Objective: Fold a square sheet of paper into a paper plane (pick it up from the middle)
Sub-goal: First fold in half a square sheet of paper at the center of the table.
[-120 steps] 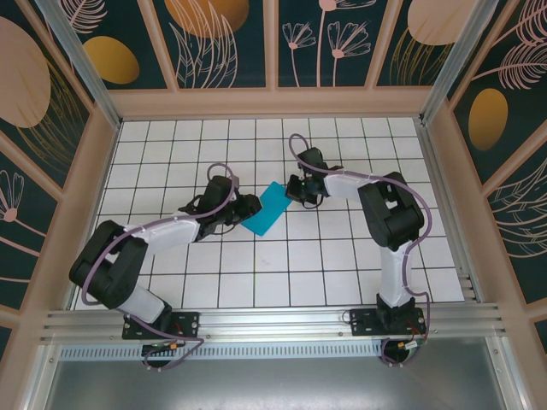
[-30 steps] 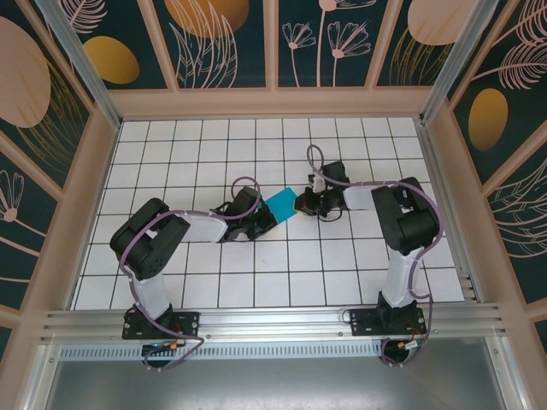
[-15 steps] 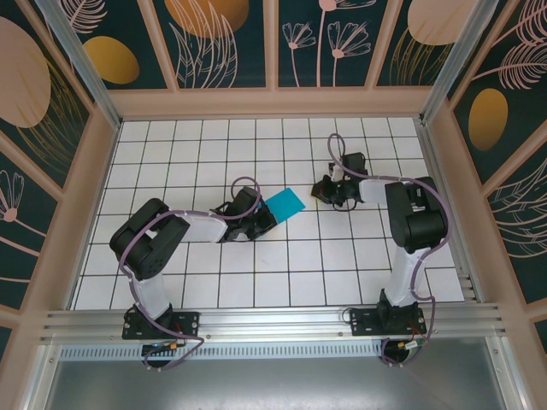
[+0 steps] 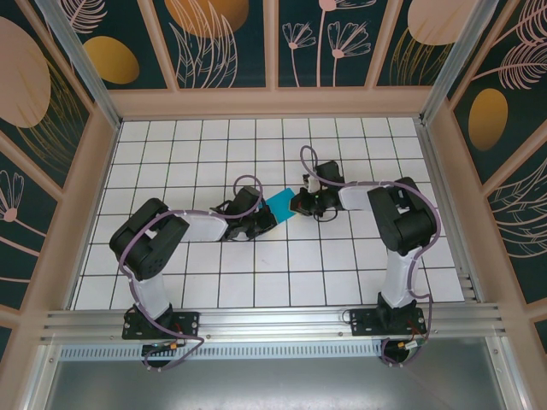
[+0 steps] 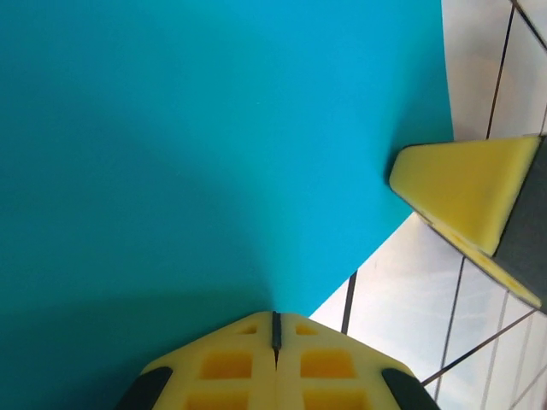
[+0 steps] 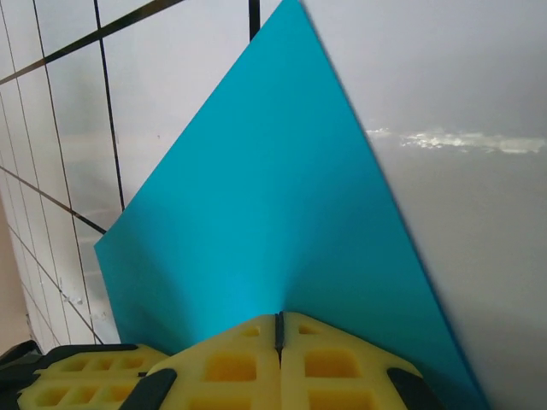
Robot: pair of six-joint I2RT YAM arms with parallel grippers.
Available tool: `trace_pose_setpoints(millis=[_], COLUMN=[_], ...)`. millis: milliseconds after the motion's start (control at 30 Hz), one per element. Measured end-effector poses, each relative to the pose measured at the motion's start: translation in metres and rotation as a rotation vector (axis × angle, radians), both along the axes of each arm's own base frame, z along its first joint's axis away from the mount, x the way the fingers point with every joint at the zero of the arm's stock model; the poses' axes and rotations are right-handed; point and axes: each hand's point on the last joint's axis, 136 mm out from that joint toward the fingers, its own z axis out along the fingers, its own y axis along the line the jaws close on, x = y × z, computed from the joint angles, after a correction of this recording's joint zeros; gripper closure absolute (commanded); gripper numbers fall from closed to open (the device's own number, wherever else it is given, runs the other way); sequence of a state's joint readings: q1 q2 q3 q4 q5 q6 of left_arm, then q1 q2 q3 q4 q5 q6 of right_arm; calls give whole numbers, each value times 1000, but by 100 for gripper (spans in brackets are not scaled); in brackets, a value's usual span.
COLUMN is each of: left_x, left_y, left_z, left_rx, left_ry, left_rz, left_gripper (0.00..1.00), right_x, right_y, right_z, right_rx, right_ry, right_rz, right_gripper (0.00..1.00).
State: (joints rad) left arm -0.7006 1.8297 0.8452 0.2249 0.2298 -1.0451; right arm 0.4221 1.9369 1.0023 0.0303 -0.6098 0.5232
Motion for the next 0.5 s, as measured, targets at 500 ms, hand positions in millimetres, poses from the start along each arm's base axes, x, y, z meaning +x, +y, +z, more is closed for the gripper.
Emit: trace_pose_setpoints(millis=[500], left_x=[17], left_y=[-31], left_z=[8], left_rx=[-23], left_ry=[-111], left_rz=[-171], left_gripper=[100], right_x=[0], right_y=[-1], right_z=[-1], right_rx=[-1], right_ry=[4], right_rz=[-1], right_gripper=[100])
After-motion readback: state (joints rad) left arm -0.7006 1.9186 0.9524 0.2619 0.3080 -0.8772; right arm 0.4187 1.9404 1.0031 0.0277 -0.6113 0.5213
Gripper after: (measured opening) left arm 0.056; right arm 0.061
